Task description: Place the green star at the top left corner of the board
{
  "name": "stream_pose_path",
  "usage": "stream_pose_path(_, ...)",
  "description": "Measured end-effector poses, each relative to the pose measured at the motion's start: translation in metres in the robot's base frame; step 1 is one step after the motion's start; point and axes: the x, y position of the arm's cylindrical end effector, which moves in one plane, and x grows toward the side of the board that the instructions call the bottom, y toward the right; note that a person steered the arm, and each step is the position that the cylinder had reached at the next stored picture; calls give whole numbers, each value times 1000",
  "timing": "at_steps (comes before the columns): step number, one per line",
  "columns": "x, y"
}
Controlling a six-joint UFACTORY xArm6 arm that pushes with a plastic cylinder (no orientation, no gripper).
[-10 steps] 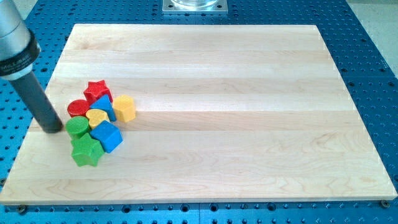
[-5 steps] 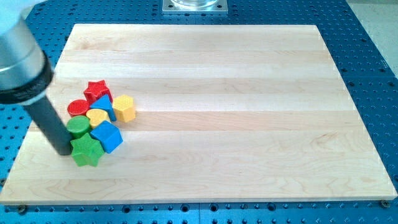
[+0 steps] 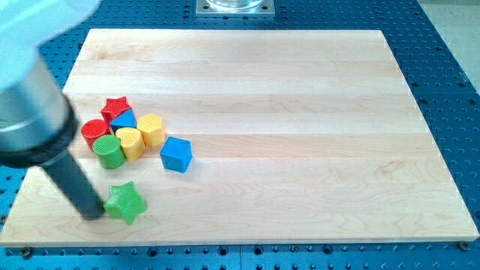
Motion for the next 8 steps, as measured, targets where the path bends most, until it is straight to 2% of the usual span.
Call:
stream_pose_path(2, 0, 170)
stream_pose_path(3, 27, 186)
stream_pose_path(4, 3, 225)
stream_pose_path(5, -40, 275)
stream_pose_path(6, -91, 251)
stream_pose_path(7, -136, 264)
stream_pose_path(8, -141, 308)
